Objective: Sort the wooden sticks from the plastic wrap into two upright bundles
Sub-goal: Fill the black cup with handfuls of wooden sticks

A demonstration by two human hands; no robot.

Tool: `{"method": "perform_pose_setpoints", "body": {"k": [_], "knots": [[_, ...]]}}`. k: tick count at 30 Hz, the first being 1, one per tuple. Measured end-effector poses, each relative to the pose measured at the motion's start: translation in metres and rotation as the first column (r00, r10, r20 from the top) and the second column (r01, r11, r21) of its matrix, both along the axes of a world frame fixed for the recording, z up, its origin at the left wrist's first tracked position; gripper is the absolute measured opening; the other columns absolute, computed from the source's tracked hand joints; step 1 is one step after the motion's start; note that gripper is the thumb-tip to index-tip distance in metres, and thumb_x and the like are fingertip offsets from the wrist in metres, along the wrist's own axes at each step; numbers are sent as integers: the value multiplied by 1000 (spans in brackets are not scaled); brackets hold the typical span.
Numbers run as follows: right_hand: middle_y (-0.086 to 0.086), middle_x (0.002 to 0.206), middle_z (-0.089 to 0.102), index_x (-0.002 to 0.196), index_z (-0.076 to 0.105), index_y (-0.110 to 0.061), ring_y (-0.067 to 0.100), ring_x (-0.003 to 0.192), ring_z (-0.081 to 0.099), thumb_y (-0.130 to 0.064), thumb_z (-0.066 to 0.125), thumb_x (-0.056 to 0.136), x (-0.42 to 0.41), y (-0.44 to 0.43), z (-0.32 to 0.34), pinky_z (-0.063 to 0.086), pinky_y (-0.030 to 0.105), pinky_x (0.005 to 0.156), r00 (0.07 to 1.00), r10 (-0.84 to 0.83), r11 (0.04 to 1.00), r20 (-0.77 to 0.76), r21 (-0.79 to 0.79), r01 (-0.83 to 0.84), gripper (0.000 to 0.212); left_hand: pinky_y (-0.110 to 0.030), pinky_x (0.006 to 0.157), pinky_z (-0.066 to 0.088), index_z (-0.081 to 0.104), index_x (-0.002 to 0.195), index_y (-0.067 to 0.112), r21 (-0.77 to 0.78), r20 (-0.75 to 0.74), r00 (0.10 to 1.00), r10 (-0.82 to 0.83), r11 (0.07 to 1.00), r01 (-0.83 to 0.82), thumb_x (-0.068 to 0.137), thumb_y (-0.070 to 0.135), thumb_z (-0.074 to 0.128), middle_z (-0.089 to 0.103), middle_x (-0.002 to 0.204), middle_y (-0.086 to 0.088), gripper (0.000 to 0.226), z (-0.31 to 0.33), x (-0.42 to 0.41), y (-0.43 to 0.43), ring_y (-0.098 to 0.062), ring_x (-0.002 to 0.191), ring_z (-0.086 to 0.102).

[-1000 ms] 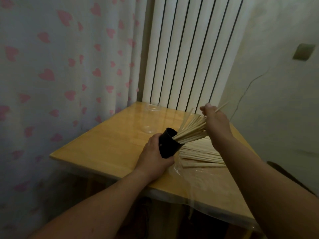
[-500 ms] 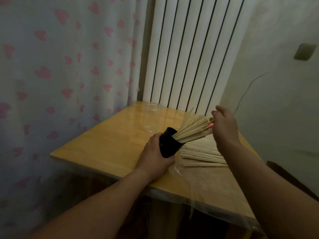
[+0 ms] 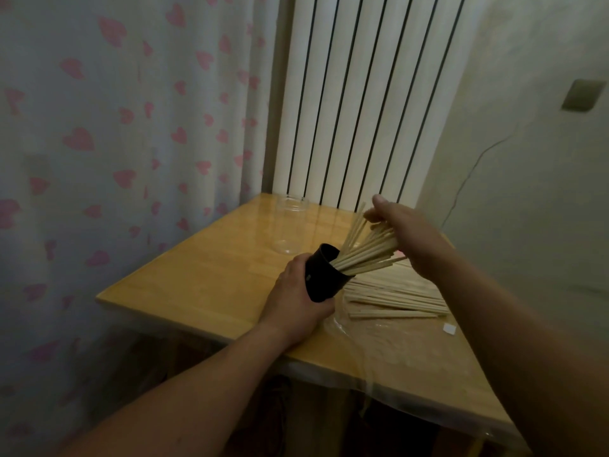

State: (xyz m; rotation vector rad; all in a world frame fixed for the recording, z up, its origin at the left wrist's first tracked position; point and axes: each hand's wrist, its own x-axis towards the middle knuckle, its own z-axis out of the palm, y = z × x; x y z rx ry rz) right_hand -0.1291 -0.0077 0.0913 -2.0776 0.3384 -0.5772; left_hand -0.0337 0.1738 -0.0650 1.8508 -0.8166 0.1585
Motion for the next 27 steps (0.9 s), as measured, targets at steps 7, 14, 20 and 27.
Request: {"method": "perform_pose_setpoints", "body": {"k": [7,14,20,27], "knots": [[0,123,65,132,68,-29,24,109,64,-44,55,107,0,-6,-4,57,40,86,998,51,994,40,-99,-47,32,-45,100,55,39,145,40,4,-4,1000,-2,1000,2,72,45,80,53,134,14,85,1,-2,0,-13,121,56],[-6,119,69,120,71,-25,16,112,64,-52,51,106,-7,-17,0,55,53,100,983,-108,994,148,-11,111,37,-42,101,55,39,146,37,10,-6,1000,-2,1000,2,73,42,83,53,136,12,86,1,-1,0,-13,123,55],[7,91,77,98,76,-15,29,87,73,-43,49,110,-43,-21,-16,60,46,77,973,-202,974,111,-78,211,41,-42,101,54,39,149,35,6,-18,1000,6,1000,-6,74,40,85,53,138,11,87,3,-2,1,-13,123,54],[2,75,78,89,76,-14,17,64,75,-33,55,109,-85,-27,-42,64,42,65,981,-192,939,-9,-294,181,35,-45,102,54,37,149,37,1,-35,999,9,1000,-9,73,46,83,54,138,11,89,3,-3,1,-14,124,55]]}}
